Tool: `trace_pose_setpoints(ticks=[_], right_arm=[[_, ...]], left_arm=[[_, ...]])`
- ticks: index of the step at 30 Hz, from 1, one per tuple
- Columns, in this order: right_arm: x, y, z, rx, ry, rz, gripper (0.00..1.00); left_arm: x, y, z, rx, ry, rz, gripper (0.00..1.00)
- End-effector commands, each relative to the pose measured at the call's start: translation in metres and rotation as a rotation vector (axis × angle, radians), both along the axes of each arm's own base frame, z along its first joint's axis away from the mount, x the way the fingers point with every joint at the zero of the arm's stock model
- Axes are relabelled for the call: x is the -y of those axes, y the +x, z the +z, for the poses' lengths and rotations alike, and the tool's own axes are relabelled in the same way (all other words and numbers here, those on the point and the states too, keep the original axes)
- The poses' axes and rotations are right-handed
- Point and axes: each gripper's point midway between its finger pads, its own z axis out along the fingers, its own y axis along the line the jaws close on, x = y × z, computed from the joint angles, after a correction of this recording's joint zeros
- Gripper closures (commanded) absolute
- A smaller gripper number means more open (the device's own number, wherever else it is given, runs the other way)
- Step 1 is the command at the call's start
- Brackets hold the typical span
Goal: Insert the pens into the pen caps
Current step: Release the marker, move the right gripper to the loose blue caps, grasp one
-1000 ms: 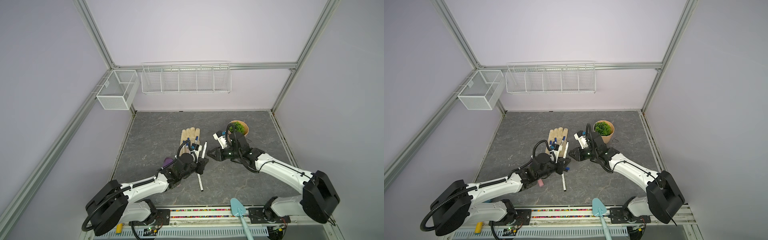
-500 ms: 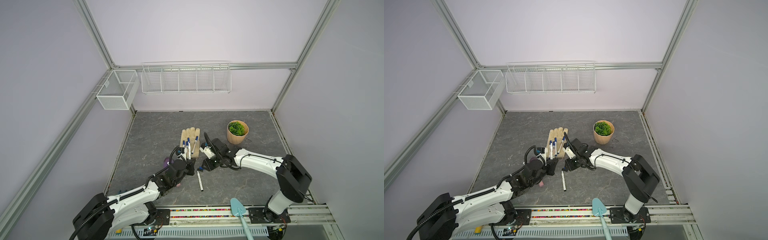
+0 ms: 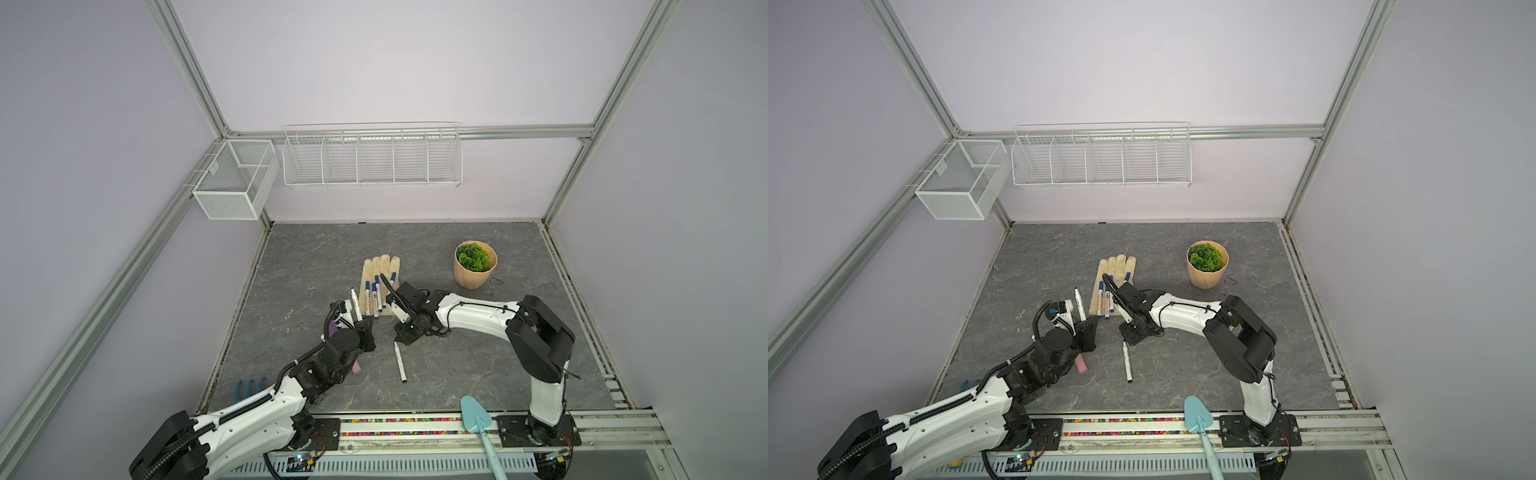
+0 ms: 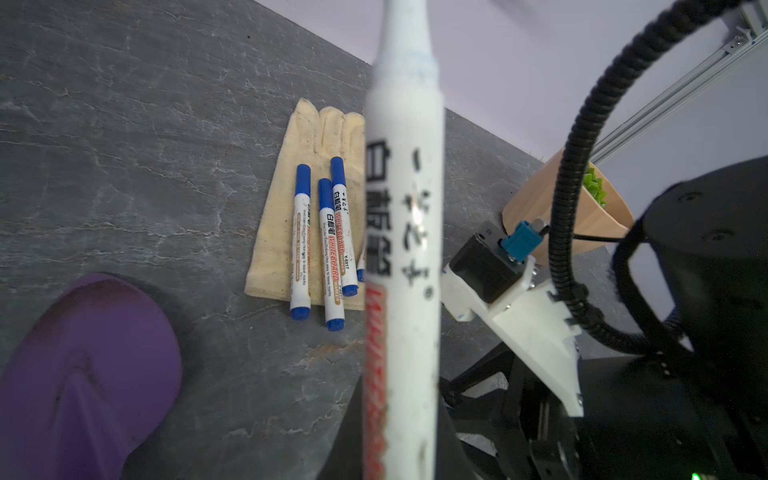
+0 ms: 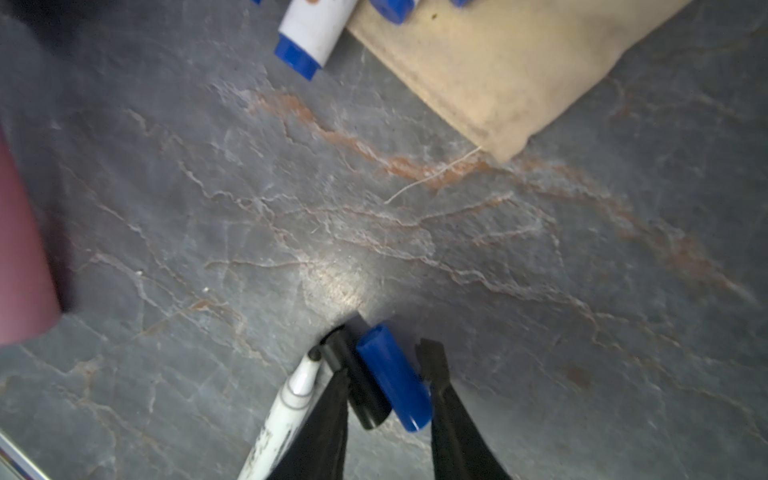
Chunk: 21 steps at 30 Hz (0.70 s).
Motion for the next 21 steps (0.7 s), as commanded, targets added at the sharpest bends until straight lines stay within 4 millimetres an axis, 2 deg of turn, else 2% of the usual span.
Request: trace_pose_setpoints(ticks=[1, 21], right_arm=[[0.009, 0.005, -0.003, 0.029, -0.061, -0.002, 0.66], [0.019, 0.01, -0.021, 0.022, -0.131, -0.037, 0.69]], left_arm=[[-0.002, 0.001, -0.006, -0.013, -0.003, 0.017, 1.0], [0.012, 0.004, -0.01, -0.033, 0.015, -0.034, 1.0]])
